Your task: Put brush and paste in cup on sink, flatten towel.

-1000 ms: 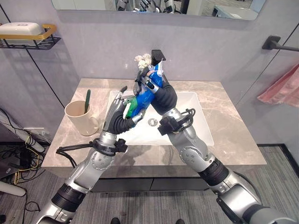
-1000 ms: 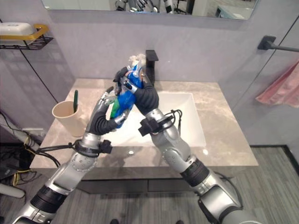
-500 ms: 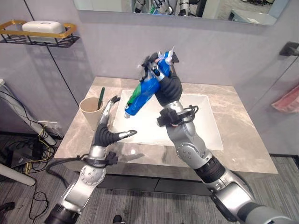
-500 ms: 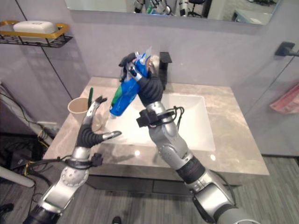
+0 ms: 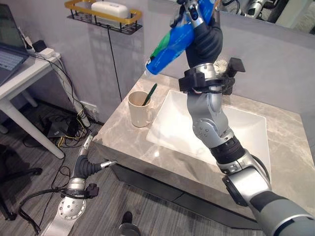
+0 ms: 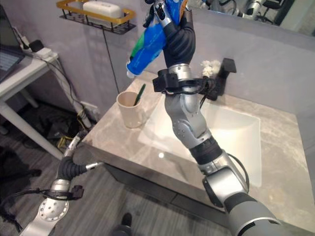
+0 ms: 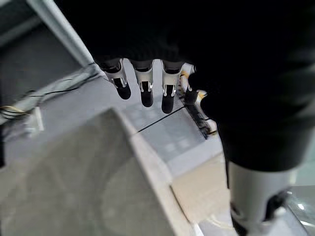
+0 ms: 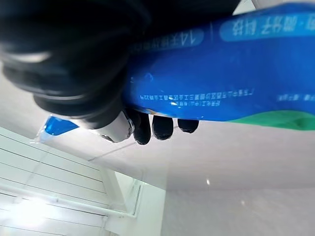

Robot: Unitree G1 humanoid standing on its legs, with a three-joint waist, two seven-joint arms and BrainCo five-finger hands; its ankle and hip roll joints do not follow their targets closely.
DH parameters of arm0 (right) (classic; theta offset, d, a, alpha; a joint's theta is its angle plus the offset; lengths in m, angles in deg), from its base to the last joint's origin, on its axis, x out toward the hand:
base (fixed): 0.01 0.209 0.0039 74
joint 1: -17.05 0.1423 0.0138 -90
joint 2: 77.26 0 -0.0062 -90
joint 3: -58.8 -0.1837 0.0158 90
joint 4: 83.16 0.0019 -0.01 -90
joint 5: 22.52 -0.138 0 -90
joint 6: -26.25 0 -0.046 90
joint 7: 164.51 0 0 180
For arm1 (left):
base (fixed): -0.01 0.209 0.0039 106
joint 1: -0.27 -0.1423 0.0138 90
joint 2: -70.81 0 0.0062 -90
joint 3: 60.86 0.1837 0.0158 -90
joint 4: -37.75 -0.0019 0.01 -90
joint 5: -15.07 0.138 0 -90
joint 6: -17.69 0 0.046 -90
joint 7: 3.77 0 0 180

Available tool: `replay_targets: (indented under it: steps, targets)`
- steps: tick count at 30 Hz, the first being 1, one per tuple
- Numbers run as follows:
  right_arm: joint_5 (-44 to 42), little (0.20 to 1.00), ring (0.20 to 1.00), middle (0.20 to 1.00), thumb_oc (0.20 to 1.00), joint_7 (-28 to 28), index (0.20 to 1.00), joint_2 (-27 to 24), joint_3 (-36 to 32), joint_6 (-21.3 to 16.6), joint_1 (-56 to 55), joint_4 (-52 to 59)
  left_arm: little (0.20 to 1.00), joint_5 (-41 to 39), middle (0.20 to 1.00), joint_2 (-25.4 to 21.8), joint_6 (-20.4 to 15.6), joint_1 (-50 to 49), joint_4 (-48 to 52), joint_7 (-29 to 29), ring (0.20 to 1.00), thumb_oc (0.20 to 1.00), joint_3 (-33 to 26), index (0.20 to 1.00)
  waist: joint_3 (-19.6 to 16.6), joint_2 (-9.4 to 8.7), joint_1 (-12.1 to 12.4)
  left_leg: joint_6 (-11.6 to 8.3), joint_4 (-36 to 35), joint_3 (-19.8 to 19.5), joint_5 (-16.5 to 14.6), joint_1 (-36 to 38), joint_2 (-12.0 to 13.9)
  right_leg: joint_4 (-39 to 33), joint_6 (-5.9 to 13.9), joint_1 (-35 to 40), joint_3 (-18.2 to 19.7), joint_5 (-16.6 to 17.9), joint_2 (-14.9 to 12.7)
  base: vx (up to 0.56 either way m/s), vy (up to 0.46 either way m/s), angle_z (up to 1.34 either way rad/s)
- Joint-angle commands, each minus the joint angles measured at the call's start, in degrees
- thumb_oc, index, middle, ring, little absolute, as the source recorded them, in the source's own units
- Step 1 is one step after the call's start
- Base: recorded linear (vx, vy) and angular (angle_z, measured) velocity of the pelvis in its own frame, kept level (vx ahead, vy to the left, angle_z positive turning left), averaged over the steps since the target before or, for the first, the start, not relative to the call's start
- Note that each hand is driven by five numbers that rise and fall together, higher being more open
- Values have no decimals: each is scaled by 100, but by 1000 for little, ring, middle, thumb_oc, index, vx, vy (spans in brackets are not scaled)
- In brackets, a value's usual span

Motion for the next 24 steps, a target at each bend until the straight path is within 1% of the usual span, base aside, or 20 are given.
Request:
replay_targets:
  steps: [1,5,9,17,22,24]
  targets:
    - [223,200,200,200,200,-11,200,-331,-175,-276,896,-29,1000,-37,1000,-537,-140,67,193,230,1000,1000,152,1000,140,-234,269,360,8,16,-151,-85,-471,115,254,496,87,126,-177,-23,14,34]
    - [214,200,200,200,200,27,200,-418,-249,-288,645,-279,1000,-8,1000,-510,-94,138,-62,339,1000,1000,345,1000,240,-244,410,373,8,-119,-105,-259,-511,144,267,435,-19,129,-179,-23,16,18]
    - [117,200,200,200,200,-62,200,-594,-257,-223,567,-442,1000,-5,1000,-515,-81,91,-186,514,1000,1000,480,1000,282,-233,449,393,8,-165,-94,-321,-542,168,287,381,-44,158,-196,-1,26,12]
    - [180,200,200,200,200,-196,200,-756,-73,-95,521,-468,1000,66,1000,-375,-10,104,-364,579,1000,1000,605,1000,302,-173,395,438,8,-127,-126,-292,-569,233,290,332,-6,148,-243,7,17,0]
    - [88,200,200,200,200,-262,200,-724,-51,-92,503,-505,1000,84,1000,-344,-3,136,-372,582,1000,1000,636,1000,300,-162,375,441,8,-123,-126,-297,-574,235,292,316,10,151,-253,0,0,0]
    - [-57,200,200,200,200,-388,200,-606,124,11,409,-471,1000,157,1000,-290,82,201,-459,609,1000,1000,736,1000,327,-169,297,451,8,-93,-139,-284,-576,251,280,291,53,140,-275,-1,14,-2]
